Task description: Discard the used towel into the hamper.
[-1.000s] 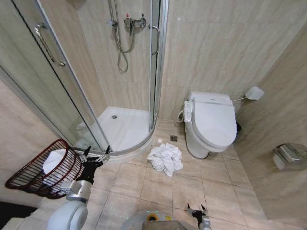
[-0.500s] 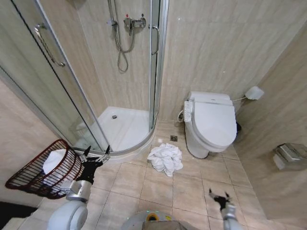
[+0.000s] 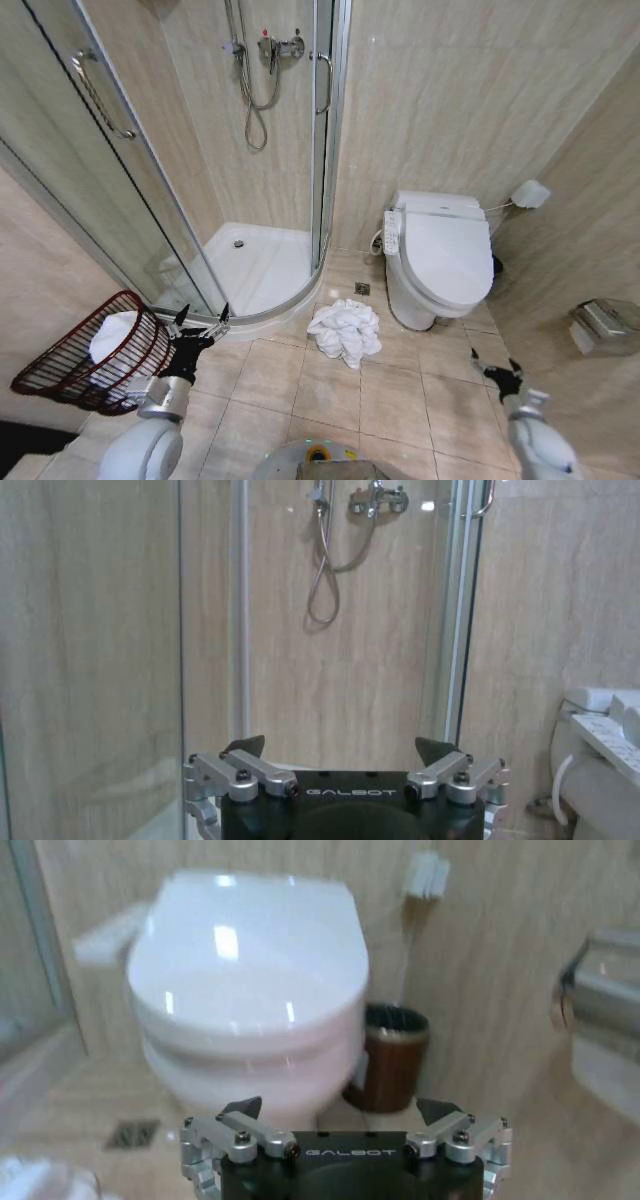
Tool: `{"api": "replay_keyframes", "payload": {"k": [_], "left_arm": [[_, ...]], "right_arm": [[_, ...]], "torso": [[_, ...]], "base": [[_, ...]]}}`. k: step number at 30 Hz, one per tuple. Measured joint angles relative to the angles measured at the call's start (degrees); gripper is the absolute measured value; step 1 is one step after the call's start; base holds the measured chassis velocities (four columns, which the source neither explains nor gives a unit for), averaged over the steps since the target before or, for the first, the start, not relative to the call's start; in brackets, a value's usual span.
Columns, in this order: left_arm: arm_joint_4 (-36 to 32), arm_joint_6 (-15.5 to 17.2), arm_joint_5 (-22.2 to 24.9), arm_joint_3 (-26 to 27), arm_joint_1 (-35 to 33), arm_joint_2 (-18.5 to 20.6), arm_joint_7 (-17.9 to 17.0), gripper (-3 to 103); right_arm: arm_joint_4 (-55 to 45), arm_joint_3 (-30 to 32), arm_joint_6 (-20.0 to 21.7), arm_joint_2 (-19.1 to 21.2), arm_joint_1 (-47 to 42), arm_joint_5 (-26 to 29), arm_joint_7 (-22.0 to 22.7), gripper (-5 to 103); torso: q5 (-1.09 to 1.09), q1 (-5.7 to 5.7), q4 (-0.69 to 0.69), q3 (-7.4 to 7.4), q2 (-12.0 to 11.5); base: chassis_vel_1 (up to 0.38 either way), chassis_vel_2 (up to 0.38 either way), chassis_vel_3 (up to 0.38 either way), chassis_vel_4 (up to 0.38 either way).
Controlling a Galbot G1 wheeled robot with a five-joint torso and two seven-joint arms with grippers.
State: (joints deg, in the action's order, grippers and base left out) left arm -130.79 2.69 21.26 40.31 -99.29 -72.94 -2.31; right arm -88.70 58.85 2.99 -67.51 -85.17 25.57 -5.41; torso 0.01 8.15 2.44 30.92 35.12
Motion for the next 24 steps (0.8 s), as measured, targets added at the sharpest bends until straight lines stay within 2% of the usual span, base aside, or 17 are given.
{"api": "replay_keyframes", "payload": {"k": [4,6,11,12,14,15,16,18,19,21,23,24], "left_arm": [[0.0,0.0,0.0,0.0,0.0,0.0,0.0,98],[0.0,0.0,0.0,0.0,0.0,0.0,0.0,98],[0.0,0.0,0.0,0.0,0.0,0.0,0.0,98],[0.0,0.0,0.0,0.0,0.0,0.0,0.0,98],[0.0,0.0,0.0,0.0,0.0,0.0,0.0,98],[0.0,0.0,0.0,0.0,0.0,0.0,0.0,98],[0.0,0.0,0.0,0.0,0.0,0.0,0.0,98],[0.0,0.0,0.0,0.0,0.0,0.0,0.0,98],[0.0,0.0,0.0,0.0,0.0,0.0,0.0,98],[0.0,0.0,0.0,0.0,0.0,0.0,0.0,98],[0.0,0.0,0.0,0.0,0.0,0.0,0.0,98],[0.0,0.0,0.0,0.0,0.0,0.0,0.0,98]], "right_arm": [[-4.6,0.6,2.4,2.0,-1.0,3.2,0.4,100],[-4.9,0.6,2.7,2.1,-1.1,3.5,0.5,100],[-5.2,0.4,2.8,1.9,-1.1,3.6,0.7,100],[-5.6,-0.9,2.4,0.3,-0.6,3.1,1.1,100],[-5.9,-4.7,1.2,-4.2,0.7,1.2,2.0,100],[-6.1,-6.5,0.6,-6.4,1.5,0.1,2.5,100],[-6.1,-6.5,0.6,-6.4,1.5,0.1,2.5,100],[-6.6,-10.6,-1.0,-11.4,3.1,-2.1,3.6,100],[-6.8,-12.3,-1.3,-13.4,3.8,-3.0,4.1,100],[-7.1,-13.3,-1.1,-14.2,4.5,-3.5,4.7,100],[-7.3,-13.9,-0.8,-14.6,5.4,-3.9,5.3,100],[-7.1,-14.0,-0.7,-14.5,5.5,-3.9,5.4,100]], "torso": [[-0.07,0.00,0.01,0.00,0.0],[0.05,0.00,0.00,0.00,0.0],[-0.04,0.00,-0.01,0.00,0.0],[-0.11,0.00,-0.01,0.00,0.0],[0.05,0.00,-0.01,0.00,0.0],[0.05,0.00,0.00,0.00,0.0],[0.05,0.00,0.00,0.00,0.0],[-0.06,0.00,0.00,0.00,0.0],[0.06,0.00,0.02,0.00,0.0],[0.05,0.00,0.01,0.00,0.0],[-0.14,0.00,0.02,-0.01,0.0],[0.01,0.00,0.01,0.00,0.0]], "base": [[0.000,0.000,0.000,0.000],[0.000,0.000,0.000,0.000],[0.000,0.000,0.000,0.000],[0.000,0.000,0.000,0.000],[0.000,0.000,0.000,0.000],[0.000,0.000,0.000,0.000],[0.000,0.000,0.000,0.000],[0.000,0.000,0.000,0.000],[0.000,0.000,0.000,0.000],[0.000,0.000,0.000,0.000],[0.000,0.000,0.000,0.000],[0.000,0.000,0.000,0.000]]}}
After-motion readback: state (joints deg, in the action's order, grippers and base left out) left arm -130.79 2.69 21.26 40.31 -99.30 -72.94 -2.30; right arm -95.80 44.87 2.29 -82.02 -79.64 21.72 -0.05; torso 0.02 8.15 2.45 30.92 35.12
